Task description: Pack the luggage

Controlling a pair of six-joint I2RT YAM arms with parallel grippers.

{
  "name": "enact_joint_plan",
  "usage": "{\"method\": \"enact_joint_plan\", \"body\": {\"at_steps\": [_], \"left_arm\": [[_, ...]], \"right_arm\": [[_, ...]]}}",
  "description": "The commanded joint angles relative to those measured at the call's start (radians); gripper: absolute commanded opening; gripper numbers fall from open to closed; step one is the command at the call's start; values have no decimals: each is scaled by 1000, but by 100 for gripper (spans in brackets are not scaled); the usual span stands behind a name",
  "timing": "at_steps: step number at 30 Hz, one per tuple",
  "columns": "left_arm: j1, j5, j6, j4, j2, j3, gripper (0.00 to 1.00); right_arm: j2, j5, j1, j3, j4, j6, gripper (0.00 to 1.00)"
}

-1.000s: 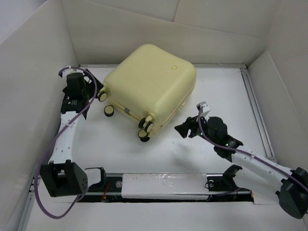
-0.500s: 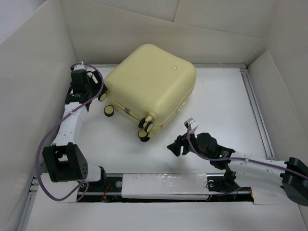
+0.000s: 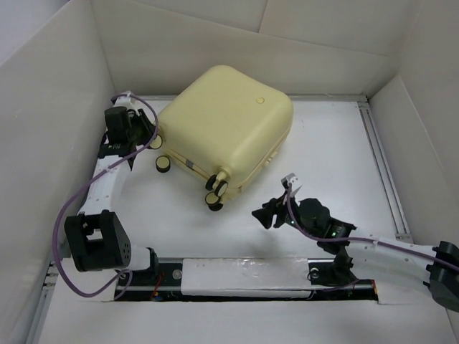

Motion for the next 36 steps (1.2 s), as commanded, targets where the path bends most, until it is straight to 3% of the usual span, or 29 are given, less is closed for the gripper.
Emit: {"method": "enact_joint_plan", "body": {"at_steps": [1, 3, 5, 8, 11, 14, 15, 16, 20, 25, 26, 27, 28, 29, 31, 32, 36], "left_arm": [[-30, 147, -35, 39, 13, -85, 20], [-41, 147, -46, 48, -2, -105, 8], [-54, 157, -70, 39, -11, -105, 0], [-65, 212, -107, 39, -23, -125, 0], [-65, 230, -116, 55, -34, -145, 0], [-79, 221, -116, 41, -56, -154, 0], [-120, 197, -116, 23, -65, -154, 0], [-156, 160, -107, 6, -65, -143, 0], [-324, 33, -118, -54, -65, -103, 0], [-325, -29, -141, -89, -190, -77, 0], [-325, -56, -141, -102, -209, -65, 6], [-325, -110, -141, -114, -223, -39, 32], [-325, -141, -141, -134, -235, -25, 46], [-300, -168, -150, -143, -246, -13, 58], [-271, -207, -150, -163, -246, 18, 86], [-262, -207, -150, -163, -246, 30, 89], [-262, -279, -122, -212, -125, 102, 90]], "right_arm": [[-17, 60, 7, 45, 11, -32, 58], [16, 46, -26, 67, 11, -91, 47], [74, -21, -55, 108, 11, -131, 18], [122, -113, -128, 137, 31, -140, 9], [131, -167, -171, 138, 31, -102, 9], [95, -178, -162, 127, 31, -57, 35], [84, -178, -161, 127, 31, -47, 48], [58, -163, -151, 116, 31, -33, 52], [4, -114, -138, 95, 11, 1, 61], [21, -115, -129, 84, 11, -10, 62], [45, -115, -129, 84, 11, -19, 60], [55, -115, -129, 84, 27, -19, 59], [55, -138, -129, 84, 43, -19, 56], [68, -150, -129, 72, 80, -19, 41], [78, -161, -117, 62, 102, -10, 37], [78, -161, -117, 62, 102, 0, 38], [87, -137, -54, 62, 135, 47, 61]]}}
